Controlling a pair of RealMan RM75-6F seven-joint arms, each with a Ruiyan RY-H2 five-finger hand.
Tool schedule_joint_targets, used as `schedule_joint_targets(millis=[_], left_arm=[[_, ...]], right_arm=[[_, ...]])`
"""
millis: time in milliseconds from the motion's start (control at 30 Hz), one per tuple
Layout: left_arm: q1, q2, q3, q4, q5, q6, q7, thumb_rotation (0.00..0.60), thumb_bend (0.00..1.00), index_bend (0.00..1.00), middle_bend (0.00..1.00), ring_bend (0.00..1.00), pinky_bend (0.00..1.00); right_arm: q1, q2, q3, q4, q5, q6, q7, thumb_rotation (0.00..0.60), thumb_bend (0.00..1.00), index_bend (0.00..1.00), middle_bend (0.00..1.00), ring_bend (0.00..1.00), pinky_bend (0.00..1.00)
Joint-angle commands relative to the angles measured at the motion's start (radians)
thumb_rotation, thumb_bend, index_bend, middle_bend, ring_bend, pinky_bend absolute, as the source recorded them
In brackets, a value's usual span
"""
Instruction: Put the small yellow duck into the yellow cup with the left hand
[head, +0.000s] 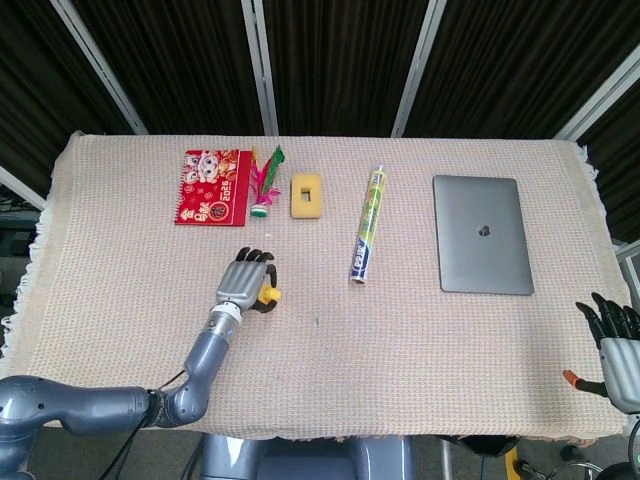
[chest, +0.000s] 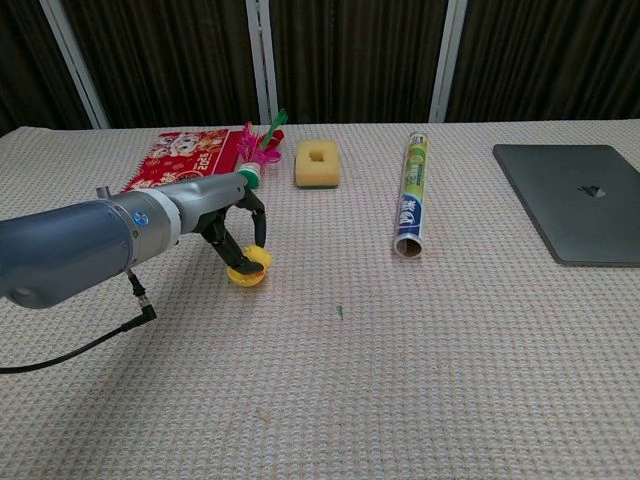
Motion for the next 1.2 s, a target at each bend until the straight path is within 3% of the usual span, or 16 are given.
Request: schedule_joint_targets(millis=[33, 1200], left_arm=[[0.003, 0.0, 0.001, -0.003, -0.003, 0.004, 0.0, 0.6, 0.33, 0.55, 0.15, 0.08, 0.0], [0.026, 0.016, -0.01, -0.011, -0.017, 0.001, -0.043, 0.6, 0.32, 0.54, 0.16, 0.09, 0.0]], right_arm=[[-0.001, 0.0, 0.0, 0.0, 0.0, 0.002, 0.0, 0.6, 0.0, 0.1, 0.0, 0.0, 0.0], [-0.001, -0.003, 0.0, 0.007, -0.008, 0.006, 0.006, 0.6, 0.0, 0.1, 0.0, 0.0, 0.0]])
